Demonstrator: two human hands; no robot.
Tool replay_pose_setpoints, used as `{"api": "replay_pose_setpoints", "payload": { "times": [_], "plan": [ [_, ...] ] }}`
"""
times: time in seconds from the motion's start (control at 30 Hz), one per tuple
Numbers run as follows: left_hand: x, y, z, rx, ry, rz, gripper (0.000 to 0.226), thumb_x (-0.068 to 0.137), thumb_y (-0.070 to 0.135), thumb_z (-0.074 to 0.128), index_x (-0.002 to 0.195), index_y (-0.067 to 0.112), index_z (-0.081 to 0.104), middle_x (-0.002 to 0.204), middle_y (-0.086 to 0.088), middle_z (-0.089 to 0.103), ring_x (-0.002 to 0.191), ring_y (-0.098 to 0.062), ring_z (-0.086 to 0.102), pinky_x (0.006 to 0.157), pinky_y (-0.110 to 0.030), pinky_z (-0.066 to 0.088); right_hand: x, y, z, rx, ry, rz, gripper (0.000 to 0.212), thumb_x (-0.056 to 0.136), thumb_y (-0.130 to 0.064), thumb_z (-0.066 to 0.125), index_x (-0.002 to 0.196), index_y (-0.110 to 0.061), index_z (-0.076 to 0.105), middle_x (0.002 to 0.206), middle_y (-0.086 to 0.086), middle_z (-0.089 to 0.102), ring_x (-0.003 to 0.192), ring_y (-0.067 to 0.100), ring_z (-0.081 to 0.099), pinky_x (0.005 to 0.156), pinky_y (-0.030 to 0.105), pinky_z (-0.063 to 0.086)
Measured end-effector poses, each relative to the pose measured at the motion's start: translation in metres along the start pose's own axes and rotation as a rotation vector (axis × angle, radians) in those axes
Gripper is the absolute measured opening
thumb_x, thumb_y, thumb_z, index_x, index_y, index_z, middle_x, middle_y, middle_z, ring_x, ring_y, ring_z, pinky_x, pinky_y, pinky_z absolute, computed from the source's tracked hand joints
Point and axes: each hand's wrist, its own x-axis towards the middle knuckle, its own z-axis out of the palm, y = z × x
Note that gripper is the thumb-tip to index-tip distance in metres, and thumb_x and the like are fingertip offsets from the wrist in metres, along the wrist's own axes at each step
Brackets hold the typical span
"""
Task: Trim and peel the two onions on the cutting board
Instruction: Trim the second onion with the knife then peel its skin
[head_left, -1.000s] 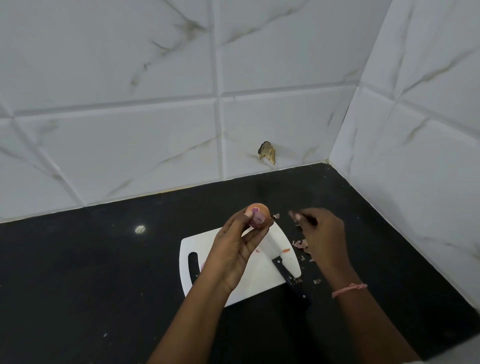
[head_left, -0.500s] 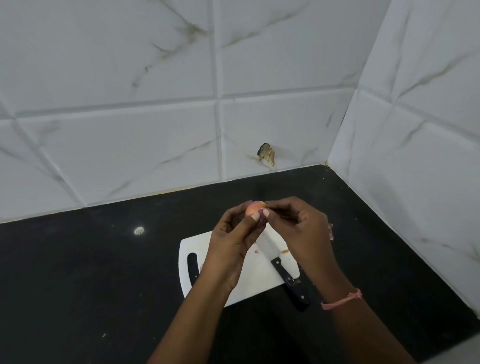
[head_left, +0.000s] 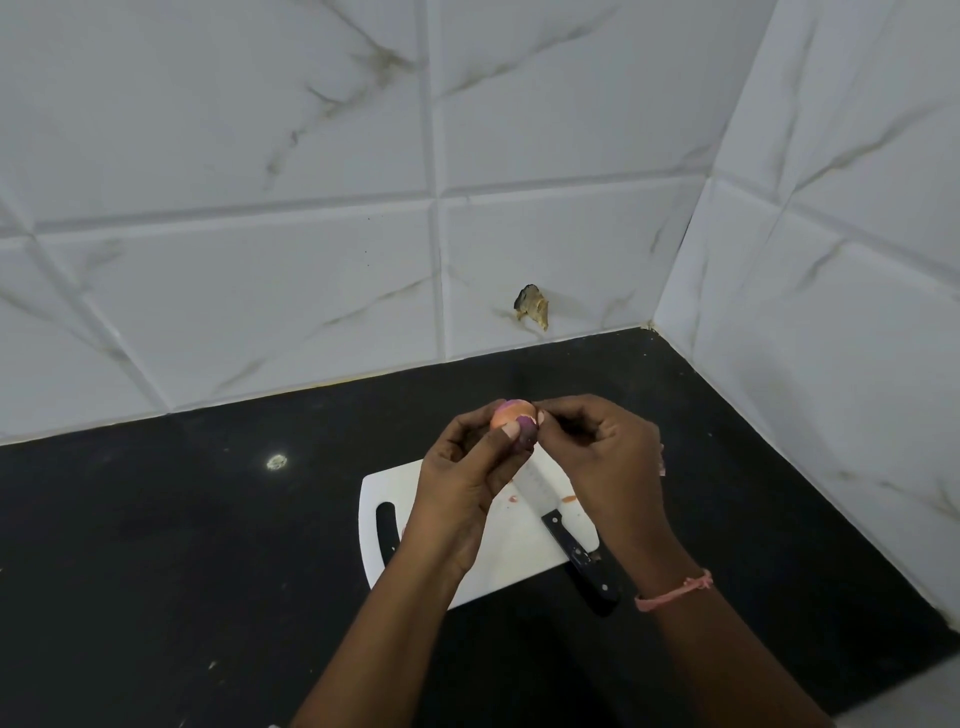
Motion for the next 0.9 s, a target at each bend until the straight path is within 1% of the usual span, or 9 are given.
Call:
{"api": "replay_pose_setpoints", "payload": {
  "times": [0.1, 0.17, 0.23, 0.33, 0.43, 0.53, 0.63, 0.77, 0.9],
  "plan": [
    [0.0009, -0.0007, 0.0002, 0.007, 0.002, -0.017, 0.039, 0.077, 0.01, 0.073, 0.115, 0.005, 0.067, 0.114, -0.017, 0.073, 0.102, -0.029, 0.073, 0.086, -0.033, 0.061, 0.0007, 0.0014, 0.0, -0.012, 0.022, 0.012, 0.012, 0.084, -0.018, 0.075, 0.096, -0.019, 0.074, 0.084, -0.013, 0.07, 0.083, -0.002, 0.065, 0.071, 0.009, 0.052],
    [0.0019, -0.0002, -0.0003, 0.002, 0.003, -0.007, 0.037, 0.079, 0.009, 0.073, 0.115, 0.005, 0.067, 0.115, -0.017, 0.073, 0.104, -0.029, 0.072, 0.087, -0.034, 0.06, 0.0, -0.001, -0.0006, 0.011, 0.016, 0.02, 0.008, 0.087, -0.021, 0.071, 0.095, -0.023, 0.072, 0.084, -0.017, 0.068, 0.083, -0.003, 0.065, 0.071, 0.007, 0.051],
    [0.0027, 0.0008, -0.0015, -0.004, -0.001, 0.011, 0.04, 0.076, 0.01, 0.074, 0.115, 0.005, 0.067, 0.114, -0.016, 0.073, 0.104, -0.028, 0.072, 0.088, -0.034, 0.06, -0.0016, -0.0059, -0.0016, 0.061, -0.016, 0.039, 0.006, 0.088, -0.026, 0.069, 0.093, -0.029, 0.068, 0.083, -0.024, 0.066, 0.083, -0.007, 0.064, 0.07, 0.005, 0.049],
    [0.0016, 0.0018, -0.002, -0.013, -0.015, 0.027, 0.045, 0.071, 0.011, 0.076, 0.115, 0.005, 0.067, 0.113, -0.015, 0.073, 0.104, -0.029, 0.072, 0.087, -0.033, 0.06, -0.0031, -0.0077, -0.0008, 0.098, -0.062, 0.037, 0.011, 0.085, -0.025, 0.072, 0.096, -0.026, 0.071, 0.088, -0.019, 0.07, 0.086, -0.004, 0.066, 0.074, 0.01, 0.052],
    [-0.0009, 0.0033, -0.0015, 0.058, 0.0, 0.047, 0.059, 0.059, 0.022, 0.085, 0.114, 0.009, 0.069, 0.114, -0.011, 0.074, 0.108, -0.028, 0.071, 0.09, -0.036, 0.058, -0.002, -0.0044, 0.0001, 0.013, -0.07, -0.014, 0.012, 0.087, -0.023, 0.071, 0.098, -0.027, 0.068, 0.091, -0.019, 0.068, 0.089, -0.004, 0.065, 0.077, 0.01, 0.051],
    [-0.0012, 0.0039, -0.0022, 0.15, 0.047, 0.077, 0.066, 0.053, 0.03, 0.095, 0.113, 0.013, 0.071, 0.113, -0.007, 0.074, 0.109, -0.028, 0.07, 0.094, -0.04, 0.056, 0.0004, -0.003, 0.0012, -0.141, -0.121, -0.126, 0.013, 0.09, -0.02, 0.068, 0.103, -0.021, 0.066, 0.092, -0.016, 0.063, 0.083, -0.004, 0.062, 0.074, 0.005, 0.047],
    [-0.0021, 0.0045, -0.0027, 0.216, 0.071, 0.098, 0.058, 0.06, 0.03, 0.092, 0.112, 0.014, 0.071, 0.11, -0.004, 0.074, 0.108, -0.026, 0.07, 0.095, -0.042, 0.056, 0.0027, -0.0029, 0.0038, -0.227, -0.168, -0.184, 0.012, 0.094, -0.019, 0.062, 0.104, -0.014, 0.062, 0.095, -0.01, 0.059, 0.082, -0.007, 0.055, 0.074, 0.003, 0.042],
    [-0.0031, 0.004, -0.0031, 0.208, 0.055, 0.081, 0.029, 0.083, 0.011, 0.076, 0.111, 0.011, 0.071, 0.108, -0.007, 0.075, 0.105, -0.026, 0.072, 0.093, -0.039, 0.058, 0.0033, -0.0041, 0.006, -0.188, -0.227, -0.159, 0.006, 0.096, -0.022, 0.057, 0.099, -0.022, 0.053, 0.091, -0.014, 0.053, 0.086, -0.002, 0.056, 0.074, 0.006, 0.046],
    [-0.0034, 0.0058, -0.0013, 0.128, 0.052, 0.036, 0.024, 0.092, 0.009, 0.065, 0.116, 0.008, 0.068, 0.112, -0.014, 0.073, 0.105, -0.029, 0.072, 0.091, -0.037, 0.059, 0.005, -0.007, 0.0037, -0.005, -0.226, 0.006, 0.004, 0.098, -0.021, 0.053, 0.1, -0.024, 0.055, 0.093, -0.014, 0.061, 0.09, -0.004, 0.06, 0.075, 0.009, 0.048]
  ]
}}
